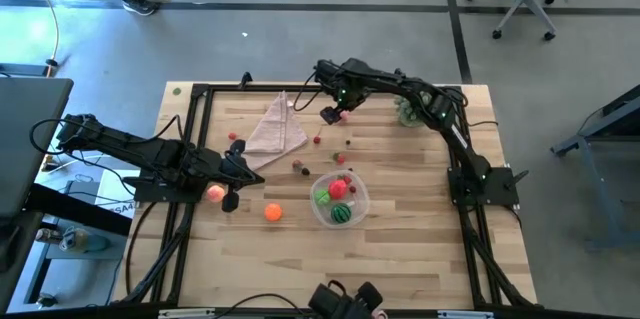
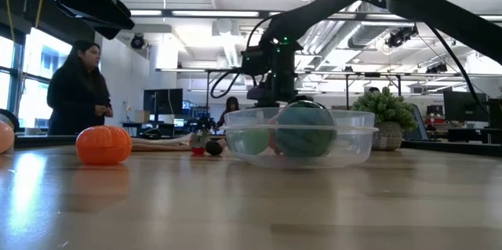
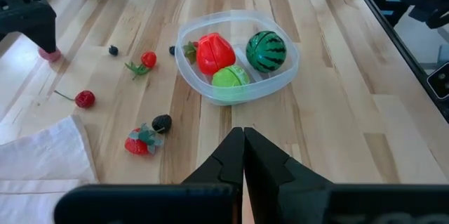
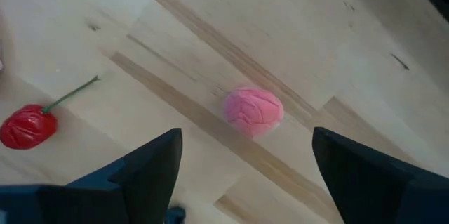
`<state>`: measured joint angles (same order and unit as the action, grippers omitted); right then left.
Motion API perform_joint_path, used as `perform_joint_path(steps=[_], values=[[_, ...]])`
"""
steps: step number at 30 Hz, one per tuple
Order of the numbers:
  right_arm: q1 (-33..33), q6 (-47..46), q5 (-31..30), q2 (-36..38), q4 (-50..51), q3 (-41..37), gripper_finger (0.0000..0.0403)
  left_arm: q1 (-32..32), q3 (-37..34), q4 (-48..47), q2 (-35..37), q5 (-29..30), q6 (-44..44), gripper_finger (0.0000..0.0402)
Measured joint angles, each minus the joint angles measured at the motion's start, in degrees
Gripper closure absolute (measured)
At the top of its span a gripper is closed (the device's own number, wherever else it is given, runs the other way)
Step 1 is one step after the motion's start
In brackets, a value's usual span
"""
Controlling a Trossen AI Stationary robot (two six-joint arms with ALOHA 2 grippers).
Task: Pick and placing Produce into tupperware
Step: Put the top peach into the transparent bin
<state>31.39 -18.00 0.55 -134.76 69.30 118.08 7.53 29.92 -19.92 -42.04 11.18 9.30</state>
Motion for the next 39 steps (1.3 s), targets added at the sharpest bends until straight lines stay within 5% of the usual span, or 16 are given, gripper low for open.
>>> perform_joint_path(steps=[4,18,39], values=[[0.5,2.8,1.6,0.0,1.4,0.0,0.01,0.0,0.0,0.0,0.0,0.0,0.0,0.0401],[1.7,33.5,3.0,0.0,1.5,0.0,0.01,0.0,0.0,0.0,0.0,0.0,0.0,0.0401],[1.6,39.5,1.4,0.0,-5.0,-3.6,0.0102,0.0,0.0,0.0,0.0,0.0,0.0,0.0401]])
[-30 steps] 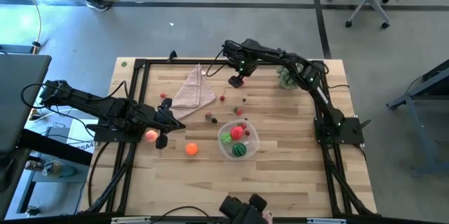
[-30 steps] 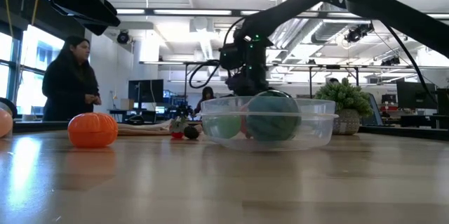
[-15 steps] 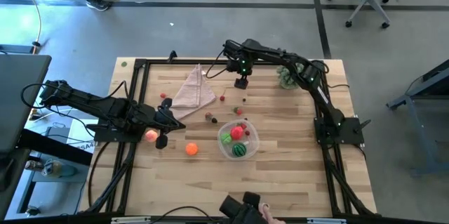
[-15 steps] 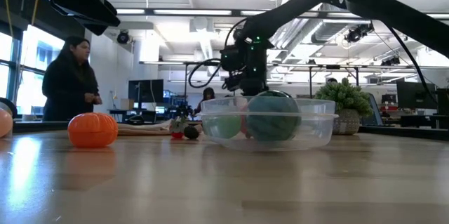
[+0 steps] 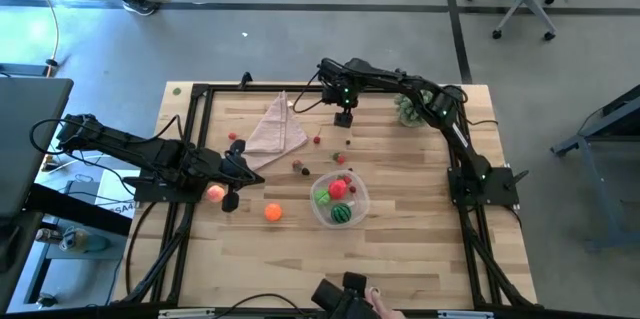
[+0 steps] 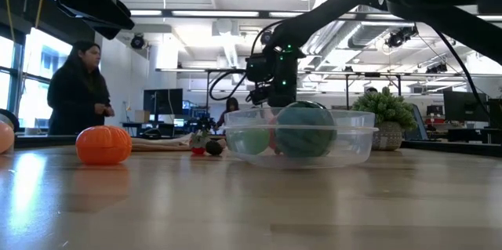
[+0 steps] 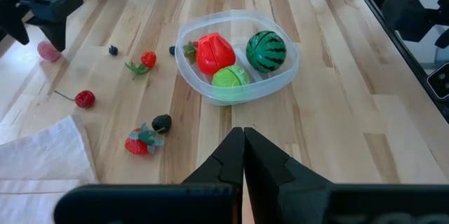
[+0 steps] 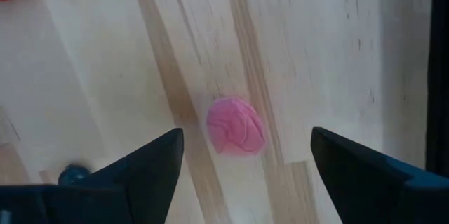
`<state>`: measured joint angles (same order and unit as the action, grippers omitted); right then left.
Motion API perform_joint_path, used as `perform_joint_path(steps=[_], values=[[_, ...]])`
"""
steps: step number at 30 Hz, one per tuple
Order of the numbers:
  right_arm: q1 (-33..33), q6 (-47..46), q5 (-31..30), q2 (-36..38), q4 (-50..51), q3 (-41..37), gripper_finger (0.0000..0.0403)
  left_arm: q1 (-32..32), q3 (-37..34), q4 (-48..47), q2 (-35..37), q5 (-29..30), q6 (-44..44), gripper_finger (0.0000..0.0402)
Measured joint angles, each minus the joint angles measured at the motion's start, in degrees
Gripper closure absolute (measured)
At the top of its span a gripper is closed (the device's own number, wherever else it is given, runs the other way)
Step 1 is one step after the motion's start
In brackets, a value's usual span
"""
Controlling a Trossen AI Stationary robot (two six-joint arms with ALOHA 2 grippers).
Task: Pick and placing Produce into tupperware
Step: Put the top peach into the transparent bin
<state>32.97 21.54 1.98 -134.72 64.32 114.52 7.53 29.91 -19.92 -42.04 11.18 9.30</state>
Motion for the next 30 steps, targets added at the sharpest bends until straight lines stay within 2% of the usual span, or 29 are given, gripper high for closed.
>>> perform_joint_path(steps=[10,22,30], values=[[0.0,-0.1,1.3,-1.3,-0.1,-0.1,0.0137,0.0,0.0,0.0,0.0,0.0,0.0,0.0401],[0.0,-0.3,1.3,-1.8,-1.3,-0.1,0.0143,0.0,0.0,0.0,0.0,0.0,0.0,0.0401],[0.0,-0.5,1.3,-1.9,-1.4,-0.1,0.0191,0.0,0.0,0.0,0.0,0.0,0.0,0.0401]])
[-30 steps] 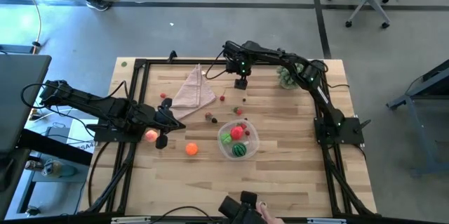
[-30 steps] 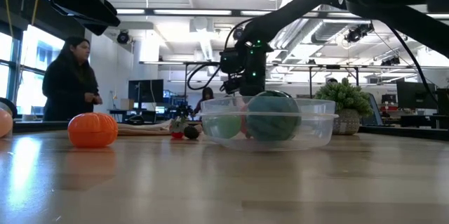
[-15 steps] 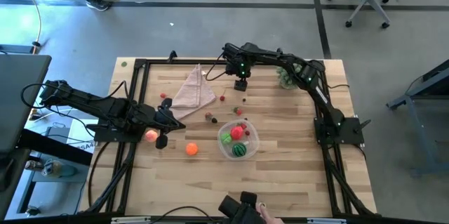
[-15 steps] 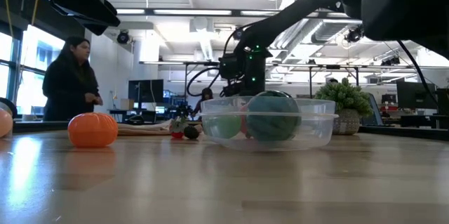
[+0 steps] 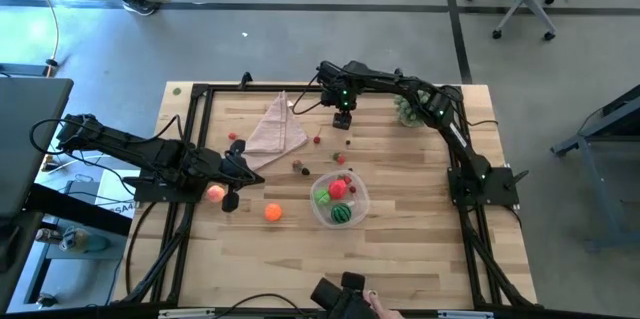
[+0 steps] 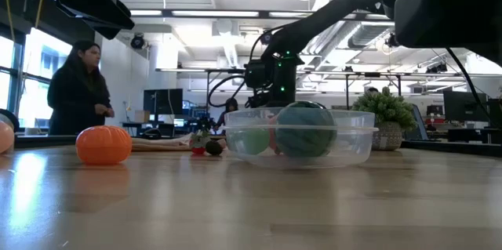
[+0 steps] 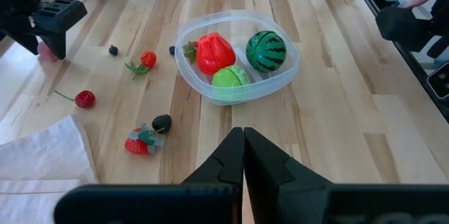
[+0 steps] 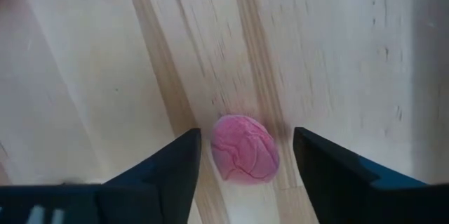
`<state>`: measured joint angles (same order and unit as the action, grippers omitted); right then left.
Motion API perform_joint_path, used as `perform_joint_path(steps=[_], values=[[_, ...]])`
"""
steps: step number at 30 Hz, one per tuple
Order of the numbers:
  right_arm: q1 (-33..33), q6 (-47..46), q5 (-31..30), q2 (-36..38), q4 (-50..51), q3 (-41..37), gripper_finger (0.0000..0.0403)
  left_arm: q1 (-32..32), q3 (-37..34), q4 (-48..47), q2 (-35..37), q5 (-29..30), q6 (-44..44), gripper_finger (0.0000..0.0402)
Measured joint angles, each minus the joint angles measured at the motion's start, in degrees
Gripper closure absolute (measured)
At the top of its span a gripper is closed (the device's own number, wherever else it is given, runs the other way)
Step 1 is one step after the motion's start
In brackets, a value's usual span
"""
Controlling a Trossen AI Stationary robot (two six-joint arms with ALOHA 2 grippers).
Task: Pick and placing Produce into tupperware
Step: Put the top peach into the transparent bin
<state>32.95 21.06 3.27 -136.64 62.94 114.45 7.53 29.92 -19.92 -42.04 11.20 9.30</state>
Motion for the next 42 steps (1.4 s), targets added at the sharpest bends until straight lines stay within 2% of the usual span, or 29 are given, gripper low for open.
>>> perform_joint_path(steps=[21,36,42], values=[[0.0,-1.5,0.0,0.0,0.0,0.0,0.0289,0.0,0.0,0.0,0.0,0.0,0.0,0.0401],[-0.1,-3.8,0.3,0.0,1.4,0.1,0.0294,0.0,0.0,0.0,0.0,0.0,0.0,0.0401],[-1.3,-6.1,1.3,0.2,6.9,2.7,0.0294,0.0,0.0,0.0,0.0,0.0,0.0,0.0401]])
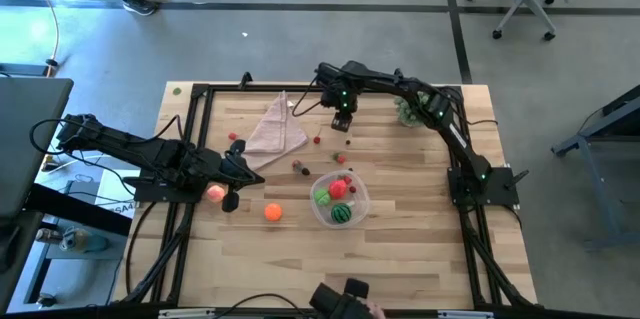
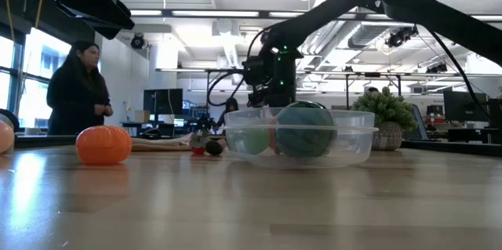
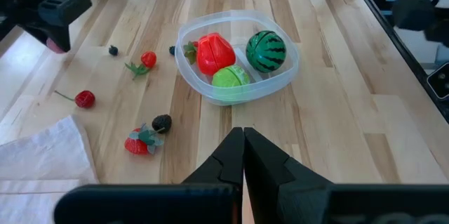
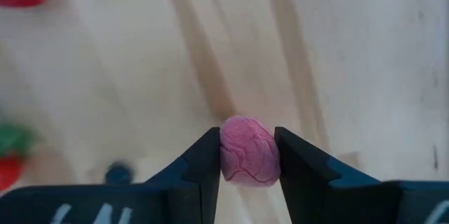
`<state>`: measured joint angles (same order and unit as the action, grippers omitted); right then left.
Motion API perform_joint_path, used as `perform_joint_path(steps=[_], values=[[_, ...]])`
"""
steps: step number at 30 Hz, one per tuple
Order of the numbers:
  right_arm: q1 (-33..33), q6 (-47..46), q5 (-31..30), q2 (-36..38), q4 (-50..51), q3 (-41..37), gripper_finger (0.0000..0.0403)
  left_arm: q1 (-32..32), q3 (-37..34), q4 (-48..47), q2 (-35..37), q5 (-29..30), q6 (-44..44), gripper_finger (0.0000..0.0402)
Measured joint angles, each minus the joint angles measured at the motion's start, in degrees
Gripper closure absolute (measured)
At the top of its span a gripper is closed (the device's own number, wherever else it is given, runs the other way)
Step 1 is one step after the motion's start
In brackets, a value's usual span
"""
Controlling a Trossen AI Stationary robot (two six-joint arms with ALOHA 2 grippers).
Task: Pick and placing Produce into tupperware
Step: Put the top peach into the transparent bin
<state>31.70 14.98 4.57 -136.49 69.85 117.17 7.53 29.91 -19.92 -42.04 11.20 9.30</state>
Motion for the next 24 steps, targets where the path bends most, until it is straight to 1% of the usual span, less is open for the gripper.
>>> perform_joint_path(steps=[5,8,10,13,16,19,22,24], values=[[-1.6,-2.6,0.5,0.0,7.3,5.7,0.0294,0.0,0.0,0.0,0.0,0.0,0.0,0.0401],[-3.4,-4.5,2.7,0.3,12.1,10.3,0.0294,0.0,0.0,0.0,0.0,0.0,0.0,0.0401],[-5.0,-5.9,3.9,1.6,13.1,12.1,0.0295,0.0,0.0,0.0,0.0,0.0,0.0,0.0401],[-7.7,-7.9,4.5,5.3,13.1,12.7,0.0295,0.0,0.0,0.0,0.0,0.0,0.0,0.0401],[-11.2,-11.7,3.1,10.1,12.9,10.9,0.0295,0.0,0.0,0.0,0.0,0.0,0.0,0.0401],[-15.6,-16.5,0.4,14.3,12.7,7.9,0.0295,0.0,0.0,0.0,0.0,0.0,0.0,0.0401],[-20.7,-21.4,-3.2,18.7,12.4,2.9,0.0295,0.0,0.0,0.0,0.0,0.0,0.0,0.0401],[-24.0,-25.0,-5.4,21.4,10.8,-1.9,0.0295,0.0,0.0,0.0,0.0,0.0,0.0,0.0401]])
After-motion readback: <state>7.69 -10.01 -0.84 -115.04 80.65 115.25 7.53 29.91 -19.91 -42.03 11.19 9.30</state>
